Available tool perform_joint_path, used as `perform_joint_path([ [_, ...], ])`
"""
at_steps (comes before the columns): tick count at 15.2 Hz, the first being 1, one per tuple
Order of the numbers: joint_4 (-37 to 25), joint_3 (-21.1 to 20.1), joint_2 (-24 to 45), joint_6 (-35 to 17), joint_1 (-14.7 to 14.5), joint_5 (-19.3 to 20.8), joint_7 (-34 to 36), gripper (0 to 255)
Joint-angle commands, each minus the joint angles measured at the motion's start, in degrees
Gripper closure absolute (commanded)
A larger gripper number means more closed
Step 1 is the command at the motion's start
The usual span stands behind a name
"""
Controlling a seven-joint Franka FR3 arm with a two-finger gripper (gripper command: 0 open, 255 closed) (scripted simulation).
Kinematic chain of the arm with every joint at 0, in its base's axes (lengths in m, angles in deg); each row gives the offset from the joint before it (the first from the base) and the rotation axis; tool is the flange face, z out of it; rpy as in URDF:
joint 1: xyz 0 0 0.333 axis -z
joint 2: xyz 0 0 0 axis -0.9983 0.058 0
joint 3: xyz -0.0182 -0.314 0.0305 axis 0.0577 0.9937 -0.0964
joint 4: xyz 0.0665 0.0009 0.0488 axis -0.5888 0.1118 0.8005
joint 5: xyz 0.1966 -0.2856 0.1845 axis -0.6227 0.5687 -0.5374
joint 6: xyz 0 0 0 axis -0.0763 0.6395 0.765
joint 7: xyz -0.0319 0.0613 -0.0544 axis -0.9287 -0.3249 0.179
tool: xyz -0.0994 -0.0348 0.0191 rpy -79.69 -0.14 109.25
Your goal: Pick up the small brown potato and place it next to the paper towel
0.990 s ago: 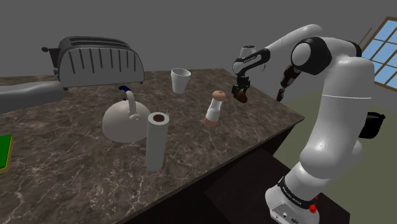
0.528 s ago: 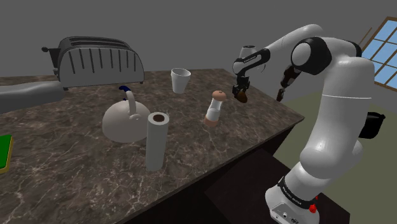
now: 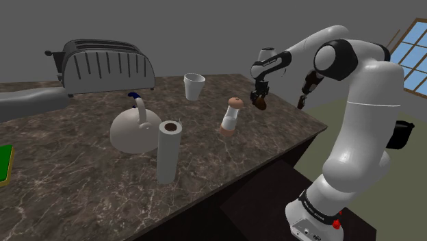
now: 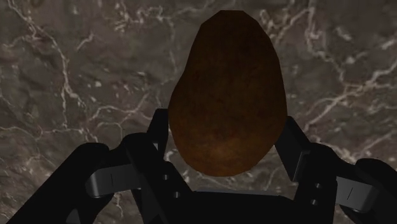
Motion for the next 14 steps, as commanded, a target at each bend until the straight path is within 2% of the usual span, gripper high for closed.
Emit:
perform_joint_path([
  [1, -0.42, 0.04, -0.66, 1.07, -0.08, 0.05, -0.15, 255],
  [14, -4.98, 0.26, -4.67, 9.45, -0.44, 0.21, -1.57, 255],
])
